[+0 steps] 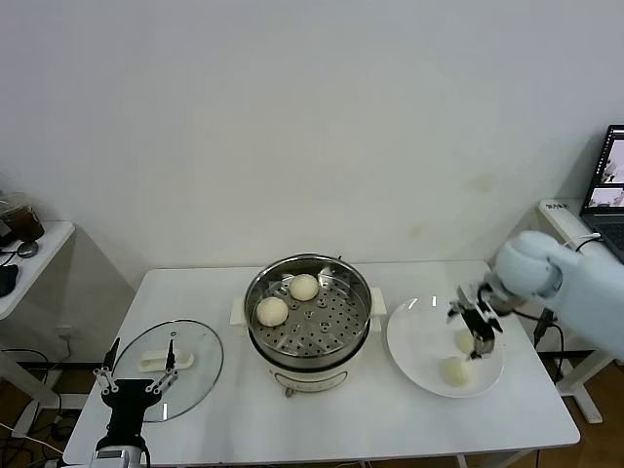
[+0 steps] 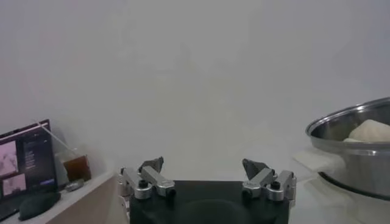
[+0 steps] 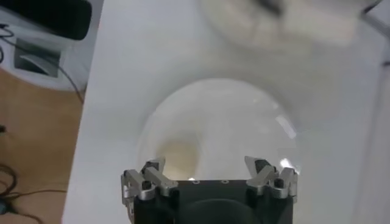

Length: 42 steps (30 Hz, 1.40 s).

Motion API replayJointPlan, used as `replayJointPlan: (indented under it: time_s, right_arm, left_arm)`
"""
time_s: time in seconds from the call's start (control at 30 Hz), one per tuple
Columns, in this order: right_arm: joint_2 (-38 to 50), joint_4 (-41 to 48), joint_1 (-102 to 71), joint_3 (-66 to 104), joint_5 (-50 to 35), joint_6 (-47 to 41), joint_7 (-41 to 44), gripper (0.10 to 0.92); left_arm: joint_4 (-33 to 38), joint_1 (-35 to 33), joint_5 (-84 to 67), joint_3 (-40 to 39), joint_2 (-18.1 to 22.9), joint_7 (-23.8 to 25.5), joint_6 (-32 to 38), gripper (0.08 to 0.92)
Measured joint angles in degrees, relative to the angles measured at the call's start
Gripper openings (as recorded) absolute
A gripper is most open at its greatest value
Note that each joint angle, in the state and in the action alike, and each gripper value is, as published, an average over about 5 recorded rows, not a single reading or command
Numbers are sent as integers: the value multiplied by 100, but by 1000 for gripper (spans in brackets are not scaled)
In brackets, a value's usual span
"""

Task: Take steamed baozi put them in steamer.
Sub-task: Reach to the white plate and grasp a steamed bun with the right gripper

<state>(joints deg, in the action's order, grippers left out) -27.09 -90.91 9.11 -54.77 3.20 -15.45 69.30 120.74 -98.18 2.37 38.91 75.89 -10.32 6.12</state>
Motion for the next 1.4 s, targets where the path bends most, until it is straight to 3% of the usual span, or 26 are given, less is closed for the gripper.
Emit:
replayJointPlan:
  time_s: [0.47,0.97,1.13,1.4]
  right_arm:
    - [-69,486,-1449,937,500,158,-268,823]
    - [-570,1023,-1872,1300,718,168,-432,821]
    - [-662,1094,-1922,1331,737,101,-416,752]
    - [-729,1130,-1915,1370,754,48,-363,550]
  left_arm:
    - [82,-105,21,108,51,3,16,823]
    - [76,-79,28,152,60,-9,21,823]
    - [64,-61,33,133,67,-9,20,823]
    - [55,-60,39,129,69,-10,23,823]
